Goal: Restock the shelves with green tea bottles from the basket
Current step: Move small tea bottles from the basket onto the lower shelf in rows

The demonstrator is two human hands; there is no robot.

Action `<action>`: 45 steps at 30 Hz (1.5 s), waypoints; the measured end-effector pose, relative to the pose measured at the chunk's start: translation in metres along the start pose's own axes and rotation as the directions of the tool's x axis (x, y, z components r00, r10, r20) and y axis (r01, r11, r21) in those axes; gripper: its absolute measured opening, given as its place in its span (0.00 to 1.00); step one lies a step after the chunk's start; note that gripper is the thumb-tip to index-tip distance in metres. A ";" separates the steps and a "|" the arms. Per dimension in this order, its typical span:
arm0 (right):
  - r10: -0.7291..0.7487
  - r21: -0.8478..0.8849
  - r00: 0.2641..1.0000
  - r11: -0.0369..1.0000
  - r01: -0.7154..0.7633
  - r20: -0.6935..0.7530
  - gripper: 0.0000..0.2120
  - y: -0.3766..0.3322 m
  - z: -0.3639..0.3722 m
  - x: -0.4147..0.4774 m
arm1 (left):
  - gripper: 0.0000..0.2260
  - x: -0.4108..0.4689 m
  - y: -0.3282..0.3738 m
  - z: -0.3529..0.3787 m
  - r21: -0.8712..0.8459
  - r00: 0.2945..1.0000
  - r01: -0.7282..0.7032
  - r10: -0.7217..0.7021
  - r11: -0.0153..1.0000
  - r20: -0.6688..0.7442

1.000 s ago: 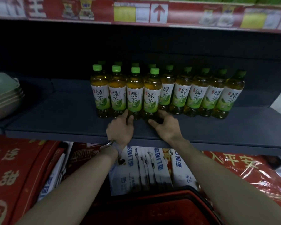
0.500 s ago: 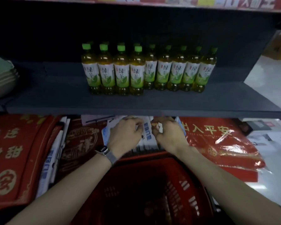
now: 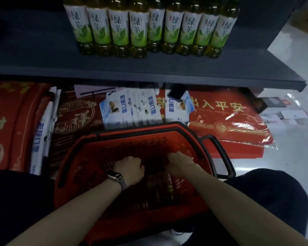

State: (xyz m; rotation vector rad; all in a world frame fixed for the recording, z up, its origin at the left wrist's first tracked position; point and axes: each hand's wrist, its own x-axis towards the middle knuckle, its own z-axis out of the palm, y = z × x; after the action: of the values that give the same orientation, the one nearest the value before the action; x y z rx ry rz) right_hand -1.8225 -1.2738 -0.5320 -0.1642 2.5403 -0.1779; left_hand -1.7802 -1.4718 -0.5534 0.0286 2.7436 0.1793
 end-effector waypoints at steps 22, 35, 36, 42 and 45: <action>0.121 0.356 0.902 0.891 -0.283 0.414 0.31 0.027 0.129 0.092 | 0.14 0.076 0.020 0.151 -0.660 0.895 0.358 -0.040 0.661 0.445; 0.007 0.575 0.929 0.784 -0.234 0.369 0.07 0.036 0.123 0.087 | 0.09 0.088 0.015 0.172 -0.741 0.868 0.460 -0.073 0.490 0.490; -0.015 0.592 0.928 0.773 -0.226 0.374 0.14 0.035 0.119 0.083 | 0.07 0.089 0.011 0.171 -0.731 0.864 0.474 -0.100 0.490 0.494; 0.043 0.475 0.934 0.852 -0.220 0.355 0.28 0.028 0.097 0.062 | 0.17 0.068 -0.012 0.123 -0.725 0.900 0.390 -0.069 0.568 0.431; -0.032 0.434 0.931 0.890 -0.139 0.363 0.26 0.020 0.077 0.046 | 0.16 0.056 -0.015 0.091 -0.712 0.928 0.308 -0.036 0.631 0.370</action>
State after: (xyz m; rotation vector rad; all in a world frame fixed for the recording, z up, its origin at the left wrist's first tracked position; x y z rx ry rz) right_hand -1.8185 -1.2681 -0.6238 0.0572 2.0656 -0.6519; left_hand -1.7974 -1.4731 -0.6597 -0.4081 2.1105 1.1591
